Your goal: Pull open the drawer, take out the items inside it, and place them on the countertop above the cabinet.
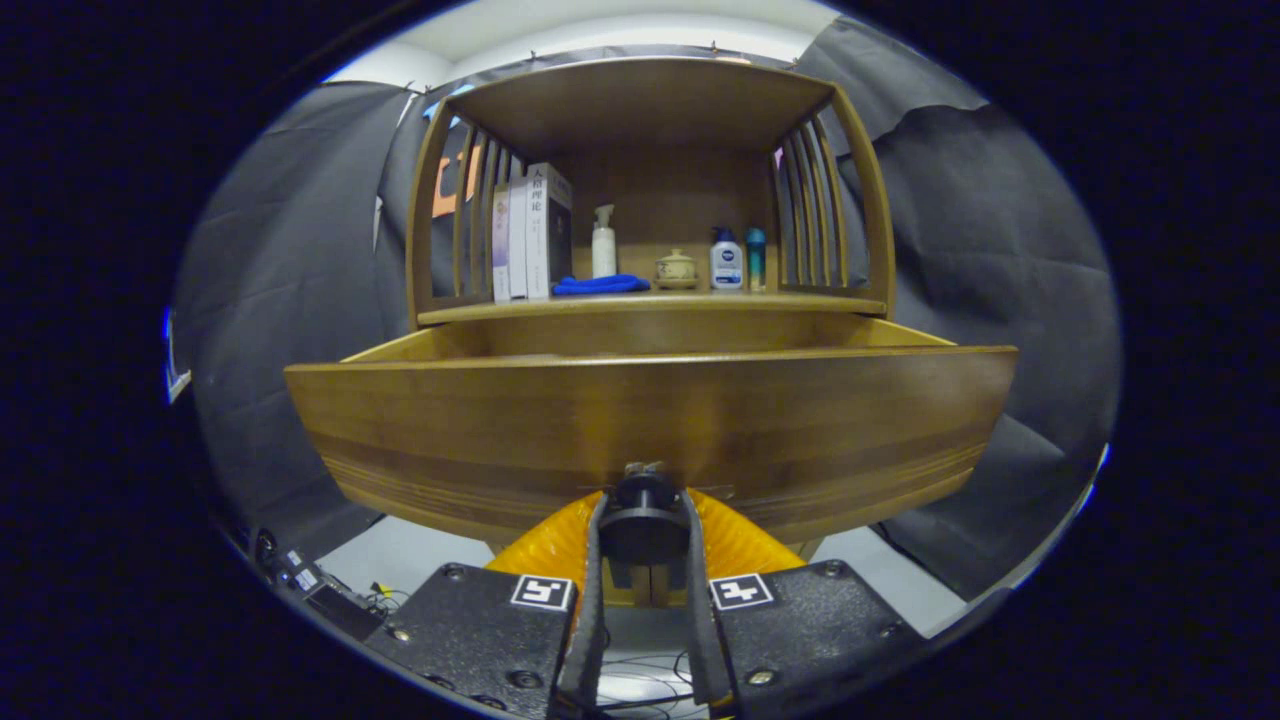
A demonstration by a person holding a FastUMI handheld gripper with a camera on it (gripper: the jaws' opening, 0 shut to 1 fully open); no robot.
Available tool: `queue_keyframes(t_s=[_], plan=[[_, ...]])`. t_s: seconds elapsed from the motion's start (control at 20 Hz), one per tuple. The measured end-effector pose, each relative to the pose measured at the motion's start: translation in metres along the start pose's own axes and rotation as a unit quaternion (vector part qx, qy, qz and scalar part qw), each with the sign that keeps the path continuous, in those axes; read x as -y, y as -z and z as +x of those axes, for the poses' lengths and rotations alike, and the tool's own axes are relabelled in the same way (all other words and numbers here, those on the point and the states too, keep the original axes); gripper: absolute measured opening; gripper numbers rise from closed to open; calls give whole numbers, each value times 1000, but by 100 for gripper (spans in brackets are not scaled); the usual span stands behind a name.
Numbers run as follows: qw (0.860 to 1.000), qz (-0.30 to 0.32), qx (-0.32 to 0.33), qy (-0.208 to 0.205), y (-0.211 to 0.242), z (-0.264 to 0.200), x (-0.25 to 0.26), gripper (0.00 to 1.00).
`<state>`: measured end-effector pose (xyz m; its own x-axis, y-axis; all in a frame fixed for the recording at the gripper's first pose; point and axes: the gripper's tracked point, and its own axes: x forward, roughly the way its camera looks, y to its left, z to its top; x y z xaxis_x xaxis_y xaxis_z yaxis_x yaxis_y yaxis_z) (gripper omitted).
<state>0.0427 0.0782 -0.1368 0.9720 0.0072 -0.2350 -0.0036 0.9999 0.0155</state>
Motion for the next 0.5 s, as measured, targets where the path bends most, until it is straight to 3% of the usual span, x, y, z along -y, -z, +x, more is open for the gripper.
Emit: queue_keyframes(t_s=[0.5], plan=[[1000,19,-13,-16,14,-26,-5,38]])
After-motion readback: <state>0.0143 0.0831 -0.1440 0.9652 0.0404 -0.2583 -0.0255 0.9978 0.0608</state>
